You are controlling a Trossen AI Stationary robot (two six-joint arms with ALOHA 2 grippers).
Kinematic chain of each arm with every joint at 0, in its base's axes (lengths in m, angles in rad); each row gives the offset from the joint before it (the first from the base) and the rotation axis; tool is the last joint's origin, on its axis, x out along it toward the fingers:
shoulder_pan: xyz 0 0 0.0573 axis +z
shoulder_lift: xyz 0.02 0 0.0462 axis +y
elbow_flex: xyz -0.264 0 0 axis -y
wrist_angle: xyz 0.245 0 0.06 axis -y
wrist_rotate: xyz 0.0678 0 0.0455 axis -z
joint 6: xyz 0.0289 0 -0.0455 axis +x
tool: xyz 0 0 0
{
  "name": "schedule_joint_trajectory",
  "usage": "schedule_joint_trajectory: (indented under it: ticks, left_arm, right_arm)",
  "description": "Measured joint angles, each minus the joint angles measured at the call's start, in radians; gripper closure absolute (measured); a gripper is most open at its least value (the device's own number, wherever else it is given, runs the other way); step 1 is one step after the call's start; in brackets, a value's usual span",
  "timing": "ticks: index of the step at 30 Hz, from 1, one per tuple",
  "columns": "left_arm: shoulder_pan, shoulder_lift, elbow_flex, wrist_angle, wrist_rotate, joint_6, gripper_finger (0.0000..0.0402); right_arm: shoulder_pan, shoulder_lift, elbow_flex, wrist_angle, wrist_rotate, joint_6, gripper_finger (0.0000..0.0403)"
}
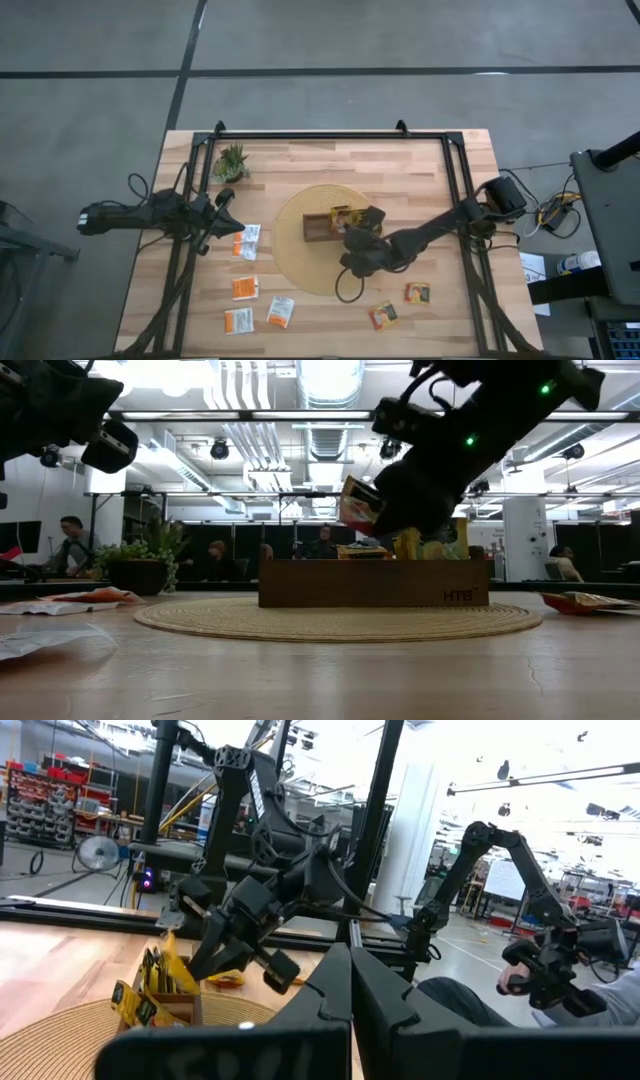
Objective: Pick & Place Tea
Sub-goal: Put the orange tea bag into the middle of the wooden organizer
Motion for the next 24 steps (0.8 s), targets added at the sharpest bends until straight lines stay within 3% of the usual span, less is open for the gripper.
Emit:
schedule_joint_trajectory:
  ticks: [24]
  left_arm:
    - [0.0,0.0,0.0,0.0,0.0,0.0,0.0402]
  right_arm:
    - [-0.007,0.011,0.004,-0.013,-0.003,0.009,0.0394]
